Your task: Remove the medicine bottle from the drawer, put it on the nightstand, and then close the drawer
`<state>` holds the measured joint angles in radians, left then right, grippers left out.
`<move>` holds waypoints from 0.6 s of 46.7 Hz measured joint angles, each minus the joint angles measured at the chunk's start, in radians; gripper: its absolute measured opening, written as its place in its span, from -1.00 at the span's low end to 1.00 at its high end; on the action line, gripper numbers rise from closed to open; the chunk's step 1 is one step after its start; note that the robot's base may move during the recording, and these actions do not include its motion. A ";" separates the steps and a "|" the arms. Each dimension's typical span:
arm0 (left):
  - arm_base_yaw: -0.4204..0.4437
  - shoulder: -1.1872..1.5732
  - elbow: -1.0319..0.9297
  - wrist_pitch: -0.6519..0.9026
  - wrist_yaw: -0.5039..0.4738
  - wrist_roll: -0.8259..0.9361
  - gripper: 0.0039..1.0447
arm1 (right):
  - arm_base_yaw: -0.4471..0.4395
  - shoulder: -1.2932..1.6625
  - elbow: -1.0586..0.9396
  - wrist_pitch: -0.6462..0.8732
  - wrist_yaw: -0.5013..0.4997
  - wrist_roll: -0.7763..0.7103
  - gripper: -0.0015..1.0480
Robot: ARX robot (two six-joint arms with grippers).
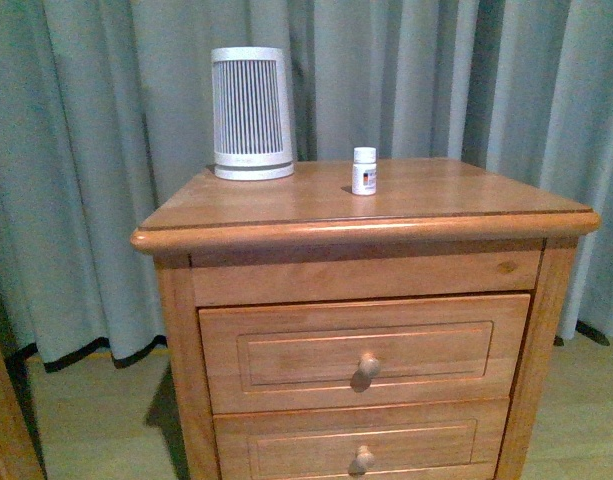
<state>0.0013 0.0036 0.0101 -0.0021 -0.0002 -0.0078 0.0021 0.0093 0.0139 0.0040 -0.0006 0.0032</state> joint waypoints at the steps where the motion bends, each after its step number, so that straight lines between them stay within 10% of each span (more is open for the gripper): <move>1: 0.000 0.000 0.000 0.000 0.000 0.000 0.88 | 0.000 0.000 0.000 0.000 0.000 0.000 -0.94; 14: 0.000 0.000 0.000 0.000 0.000 0.000 0.88 | 0.000 -0.002 0.000 -0.002 0.000 -0.001 -0.91; 28: 0.000 0.000 0.000 0.000 0.000 0.000 0.88 | 0.000 -0.002 0.000 -0.002 0.000 -0.001 0.17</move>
<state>0.0013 0.0036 0.0101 -0.0021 -0.0002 -0.0078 0.0021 0.0071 0.0139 0.0025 -0.0006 0.0025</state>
